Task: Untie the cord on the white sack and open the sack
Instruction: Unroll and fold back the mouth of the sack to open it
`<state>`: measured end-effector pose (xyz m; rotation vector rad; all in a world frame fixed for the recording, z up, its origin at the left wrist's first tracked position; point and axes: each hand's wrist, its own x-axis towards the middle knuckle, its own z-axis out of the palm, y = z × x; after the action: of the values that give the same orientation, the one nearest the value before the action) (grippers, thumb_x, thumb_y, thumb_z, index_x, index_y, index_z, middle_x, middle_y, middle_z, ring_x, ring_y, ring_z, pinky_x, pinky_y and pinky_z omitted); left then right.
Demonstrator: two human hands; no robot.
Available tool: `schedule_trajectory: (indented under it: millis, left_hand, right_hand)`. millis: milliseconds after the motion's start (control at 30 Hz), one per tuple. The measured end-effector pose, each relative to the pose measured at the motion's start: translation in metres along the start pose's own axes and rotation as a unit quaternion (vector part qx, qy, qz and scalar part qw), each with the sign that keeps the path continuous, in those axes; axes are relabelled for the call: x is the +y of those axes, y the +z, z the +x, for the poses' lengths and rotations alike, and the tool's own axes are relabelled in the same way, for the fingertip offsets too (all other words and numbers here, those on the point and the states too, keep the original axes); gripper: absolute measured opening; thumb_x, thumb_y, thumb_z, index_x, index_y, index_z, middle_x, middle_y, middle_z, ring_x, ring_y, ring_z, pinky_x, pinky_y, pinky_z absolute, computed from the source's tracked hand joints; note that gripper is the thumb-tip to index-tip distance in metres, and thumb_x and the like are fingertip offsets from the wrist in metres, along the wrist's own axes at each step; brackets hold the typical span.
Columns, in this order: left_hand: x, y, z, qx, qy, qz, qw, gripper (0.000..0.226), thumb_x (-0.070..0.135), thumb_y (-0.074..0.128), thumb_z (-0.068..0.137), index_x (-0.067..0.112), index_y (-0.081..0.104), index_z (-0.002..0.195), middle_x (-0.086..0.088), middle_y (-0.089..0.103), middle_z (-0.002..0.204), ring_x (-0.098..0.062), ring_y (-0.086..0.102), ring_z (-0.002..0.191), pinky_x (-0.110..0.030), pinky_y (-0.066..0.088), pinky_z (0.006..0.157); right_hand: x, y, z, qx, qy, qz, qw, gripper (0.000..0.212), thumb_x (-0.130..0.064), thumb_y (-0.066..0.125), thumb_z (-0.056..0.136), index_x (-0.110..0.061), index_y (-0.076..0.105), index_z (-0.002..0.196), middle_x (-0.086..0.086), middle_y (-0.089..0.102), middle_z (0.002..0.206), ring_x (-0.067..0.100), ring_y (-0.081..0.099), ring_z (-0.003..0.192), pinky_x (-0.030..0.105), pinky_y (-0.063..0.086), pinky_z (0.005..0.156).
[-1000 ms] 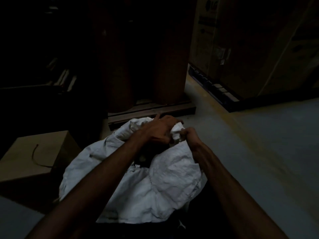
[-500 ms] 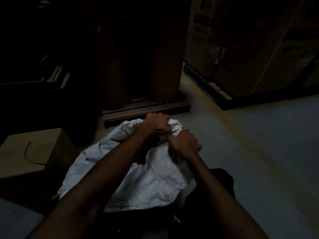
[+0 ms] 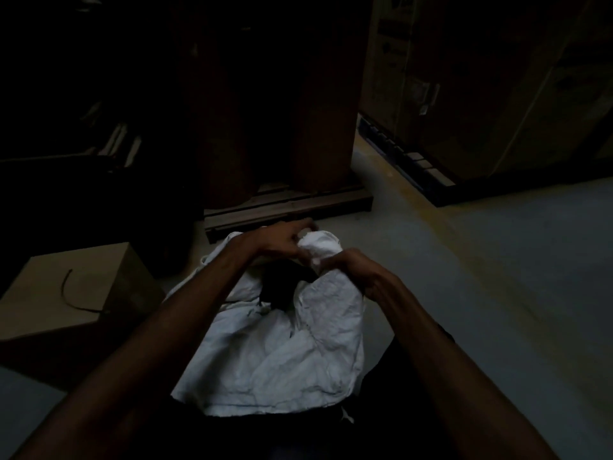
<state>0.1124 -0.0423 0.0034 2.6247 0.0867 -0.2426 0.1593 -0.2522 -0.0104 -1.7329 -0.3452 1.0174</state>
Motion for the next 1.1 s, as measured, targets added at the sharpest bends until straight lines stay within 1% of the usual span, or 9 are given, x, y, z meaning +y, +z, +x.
schedule_trajectory:
  millis: [100,233,400,533,667,767,900,1000,1100]
  left_hand:
    - [0.01,0.006,-0.007,0.067,0.116,0.092,0.987,0.095,0.072,0.072,0.058,0.047,0.03,0.139,0.005,0.048,0.139,-0.018,0.05,0.125,-0.041,0.045,0.102]
    - [0.03,0.028,-0.011,0.102,0.223,0.164,0.955,0.077,0.045,0.073,0.064,0.028,0.043,0.133,0.0,0.054,0.117,-0.02,0.058,0.103,-0.036,0.051,0.082]
    - [0.037,0.036,-0.007,0.109,0.16,0.215,0.957,0.061,0.048,0.074,0.065,0.022,0.053,0.116,-0.003,0.065,0.108,-0.024,0.065,0.094,-0.037,0.051,0.074]
    - [0.052,0.02,-0.002,0.099,0.067,0.299,0.947,0.038,0.047,0.072,0.066,0.021,0.06,0.092,-0.004,0.068,0.094,-0.028,0.066,0.088,-0.033,0.041,0.065]
    - [0.068,0.013,0.017,0.041,0.033,0.314,0.948,0.035,0.04,0.064,0.084,0.016,0.062,0.11,-0.011,0.066,0.115,-0.03,0.065,0.107,-0.039,0.05,0.083]
    - [0.072,0.007,0.024,-0.032,0.005,0.289,0.957,0.031,0.035,0.068,0.077,0.019,0.065,0.104,-0.007,0.07,0.107,-0.026,0.069,0.097,-0.037,0.054,0.08]
    - [0.063,0.005,0.029,-0.142,-0.006,0.173,0.975,0.027,0.037,0.072,0.059,0.023,0.065,0.082,0.0,0.071,0.082,-0.021,0.069,0.076,-0.045,0.06,0.073]
    - [0.054,0.009,0.027,-0.085,0.035,0.164,0.982,0.064,0.041,0.079,0.072,0.021,0.052,0.126,-0.009,0.06,0.121,-0.024,0.058,0.106,-0.042,0.049,0.088]
    - [0.049,0.011,0.011,0.003,0.069,0.171,0.983,0.09,0.05,0.075,0.064,0.027,0.037,0.142,-0.005,0.046,0.138,-0.025,0.041,0.126,-0.047,0.035,0.104]
  right_hand:
    - [0.001,-0.002,0.006,0.017,-0.016,-0.068,0.997,0.052,-0.021,0.08,0.044,0.006,0.075,0.088,0.022,0.074,0.087,0.032,0.072,0.084,0.044,0.056,0.084]
    - [0.005,-0.005,0.001,-0.046,0.018,-0.017,0.999,0.018,0.003,0.066,0.069,0.007,0.069,0.086,0.021,0.067,0.087,0.023,0.067,0.071,0.034,0.051,0.077]
    - [0.004,-0.011,-0.006,-0.053,0.012,-0.066,0.996,0.065,-0.021,0.077,0.036,0.008,0.071,0.094,0.023,0.07,0.095,0.03,0.065,0.084,0.038,0.052,0.082]
    - [-0.02,-0.008,-0.015,0.115,-0.015,-0.306,0.945,0.065,-0.04,0.082,0.06,-0.002,0.063,0.109,0.018,0.067,0.108,0.026,0.066,0.086,0.03,0.051,0.067]
    - [-0.029,0.022,-0.016,0.2,-0.042,-0.445,0.872,0.091,-0.062,0.071,0.065,-0.011,0.045,0.136,0.016,0.053,0.136,0.035,0.051,0.127,0.046,0.045,0.103]
    - [-0.012,0.043,-0.019,0.281,-0.048,-0.412,0.866,0.074,-0.056,0.067,0.076,-0.013,0.045,0.132,0.011,0.052,0.134,0.034,0.048,0.127,0.049,0.04,0.101]
    - [0.012,0.037,-0.018,0.296,-0.061,-0.27,0.914,0.052,-0.046,0.069,0.078,-0.012,0.057,0.116,0.012,0.064,0.119,0.034,0.063,0.112,0.039,0.052,0.086]
    - [0.015,0.028,-0.009,0.276,-0.02,-0.163,0.947,0.058,-0.042,0.071,0.069,-0.007,0.063,0.114,0.016,0.067,0.114,0.034,0.067,0.104,0.039,0.057,0.083]
    - [0.011,0.019,-0.004,0.257,0.01,-0.055,0.965,0.055,-0.017,0.071,0.063,0.002,0.06,0.114,0.017,0.065,0.105,0.031,0.065,0.091,0.034,0.054,0.071]
